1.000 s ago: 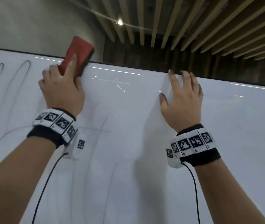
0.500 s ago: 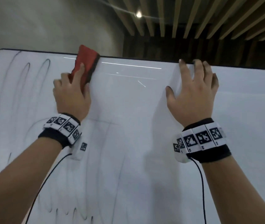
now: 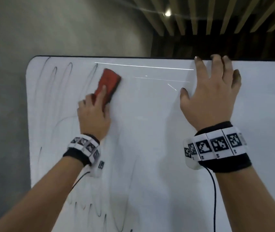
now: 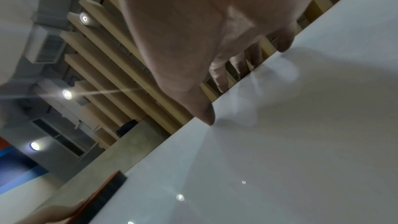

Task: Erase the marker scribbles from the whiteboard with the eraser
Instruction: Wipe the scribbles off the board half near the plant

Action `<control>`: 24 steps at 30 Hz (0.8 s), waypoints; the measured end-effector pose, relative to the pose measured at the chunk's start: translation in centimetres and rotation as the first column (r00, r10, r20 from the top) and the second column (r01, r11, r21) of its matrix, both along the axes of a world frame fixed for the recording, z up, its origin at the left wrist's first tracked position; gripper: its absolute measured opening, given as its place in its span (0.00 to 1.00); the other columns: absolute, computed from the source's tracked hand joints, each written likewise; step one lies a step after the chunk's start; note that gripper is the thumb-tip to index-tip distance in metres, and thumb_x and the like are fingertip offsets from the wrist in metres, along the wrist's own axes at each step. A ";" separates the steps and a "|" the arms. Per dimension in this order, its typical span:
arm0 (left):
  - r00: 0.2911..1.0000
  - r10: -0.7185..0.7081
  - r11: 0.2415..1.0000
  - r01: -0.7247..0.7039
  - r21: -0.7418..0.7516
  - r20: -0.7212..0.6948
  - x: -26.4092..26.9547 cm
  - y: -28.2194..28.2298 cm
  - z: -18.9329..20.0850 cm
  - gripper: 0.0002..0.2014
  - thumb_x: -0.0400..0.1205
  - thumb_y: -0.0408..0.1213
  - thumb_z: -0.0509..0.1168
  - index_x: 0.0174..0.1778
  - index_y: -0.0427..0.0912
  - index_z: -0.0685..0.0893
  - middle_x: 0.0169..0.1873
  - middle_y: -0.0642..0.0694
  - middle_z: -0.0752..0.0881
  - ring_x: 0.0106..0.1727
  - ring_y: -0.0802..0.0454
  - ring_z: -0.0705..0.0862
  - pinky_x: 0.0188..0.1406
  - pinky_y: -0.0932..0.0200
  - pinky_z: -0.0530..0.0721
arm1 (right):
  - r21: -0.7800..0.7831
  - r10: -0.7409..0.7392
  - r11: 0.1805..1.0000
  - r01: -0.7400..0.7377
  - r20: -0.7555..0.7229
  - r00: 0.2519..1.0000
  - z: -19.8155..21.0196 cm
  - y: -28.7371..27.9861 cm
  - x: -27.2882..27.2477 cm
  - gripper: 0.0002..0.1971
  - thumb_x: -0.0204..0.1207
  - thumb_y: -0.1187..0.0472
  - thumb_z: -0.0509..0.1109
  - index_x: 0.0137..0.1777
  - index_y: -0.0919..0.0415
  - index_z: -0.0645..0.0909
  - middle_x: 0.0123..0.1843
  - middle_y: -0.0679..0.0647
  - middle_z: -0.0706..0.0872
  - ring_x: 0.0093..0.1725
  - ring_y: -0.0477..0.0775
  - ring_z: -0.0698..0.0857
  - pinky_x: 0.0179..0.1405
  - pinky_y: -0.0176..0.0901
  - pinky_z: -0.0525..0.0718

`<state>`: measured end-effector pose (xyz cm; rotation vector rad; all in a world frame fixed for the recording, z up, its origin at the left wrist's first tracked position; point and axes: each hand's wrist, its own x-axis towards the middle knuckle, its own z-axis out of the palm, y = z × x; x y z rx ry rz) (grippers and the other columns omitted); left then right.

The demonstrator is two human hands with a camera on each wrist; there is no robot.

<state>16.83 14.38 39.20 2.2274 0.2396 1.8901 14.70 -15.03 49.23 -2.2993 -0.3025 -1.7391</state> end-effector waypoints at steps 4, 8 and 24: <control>0.997 0.067 0.898 -0.082 -0.433 -0.049 1.3 3.2 5.0 0.29 0.87 0.43 0.59 0.87 0.51 0.64 0.65 0.29 0.77 0.61 0.28 0.76 0.60 0.36 0.77 | 0.038 -0.005 0.999 0.005 -0.013 1.000 -0.1 0.9 -0.1 0.37 0.76 0.50 0.71 0.85 0.56 0.65 0.85 0.64 0.65 0.88 0.67 0.57 0.85 0.72 0.55; 0.998 -0.038 0.995 0.042 -0.096 0.041 0.4 -4.1 1.7 0.27 0.88 0.48 0.60 0.84 0.49 0.69 0.63 0.31 0.78 0.58 0.34 0.76 0.57 0.40 0.77 | 0.063 -0.029 0.998 0.032 -0.049 0.998 0.6 2.4 -0.5 0.37 0.76 0.51 0.72 0.84 0.56 0.65 0.84 0.67 0.64 0.87 0.72 0.57 0.84 0.74 0.55; 0.997 -0.064 0.992 0.067 -0.111 0.033 1.9 6.0 5.0 0.29 0.87 0.45 0.60 0.86 0.47 0.66 0.59 0.31 0.79 0.52 0.34 0.77 0.51 0.41 0.78 | -0.219 -0.085 0.975 0.050 -0.152 0.985 2.8 16.5 -0.2 0.38 0.76 0.48 0.72 0.86 0.51 0.64 0.83 0.63 0.67 0.85 0.73 0.61 0.81 0.78 0.58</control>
